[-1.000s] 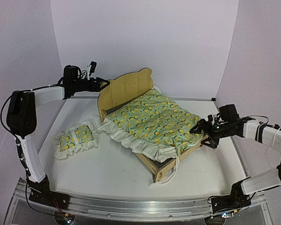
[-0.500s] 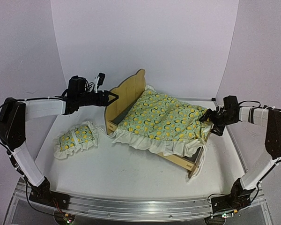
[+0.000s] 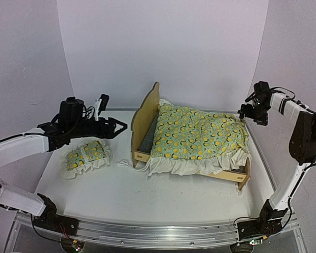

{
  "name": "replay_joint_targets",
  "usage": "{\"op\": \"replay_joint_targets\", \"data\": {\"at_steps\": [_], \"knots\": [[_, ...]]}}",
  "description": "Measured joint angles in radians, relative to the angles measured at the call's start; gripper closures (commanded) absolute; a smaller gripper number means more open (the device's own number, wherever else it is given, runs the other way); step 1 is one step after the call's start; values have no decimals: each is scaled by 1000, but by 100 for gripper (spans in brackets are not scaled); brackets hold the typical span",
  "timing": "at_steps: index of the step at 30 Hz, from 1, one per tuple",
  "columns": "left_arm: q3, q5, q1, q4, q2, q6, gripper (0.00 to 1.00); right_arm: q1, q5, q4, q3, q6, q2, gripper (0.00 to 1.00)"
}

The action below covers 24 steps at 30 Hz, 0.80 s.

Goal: Set up the pet bed

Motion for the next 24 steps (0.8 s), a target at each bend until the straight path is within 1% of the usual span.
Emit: {"op": "replay_joint_targets", "data": {"at_steps": [3,5,8,11,13,16,17,19,24], "knots": [[0,-126,3,-83,-133,27,17,34,136,-53,48,-37,-67,2],[-2,-182,4,-114,-211,34,17,121,236,-82,59,-84,-141,2],[-20,-205,4,-116,-278,31,18,368,291,-74,60,-164,-243,2],[-69,-203,4,-115,-293,13,19,711,292,20,2,-263,-306,2],[-116,-201,4,-119,-290,1,19,922,291,94,-72,-352,-311,2],[-195,-195,4,-123,-290,-29,19,1126,315,179,-178,-503,-256,2],[-217,-193,4,-122,-292,-42,19,1173,325,207,-207,-561,-219,2],[-254,-183,4,-121,-299,-61,20,1227,349,269,-256,-670,-133,2],[-328,-151,4,-88,-330,-104,20,1260,435,452,-374,-904,32,3]]}}
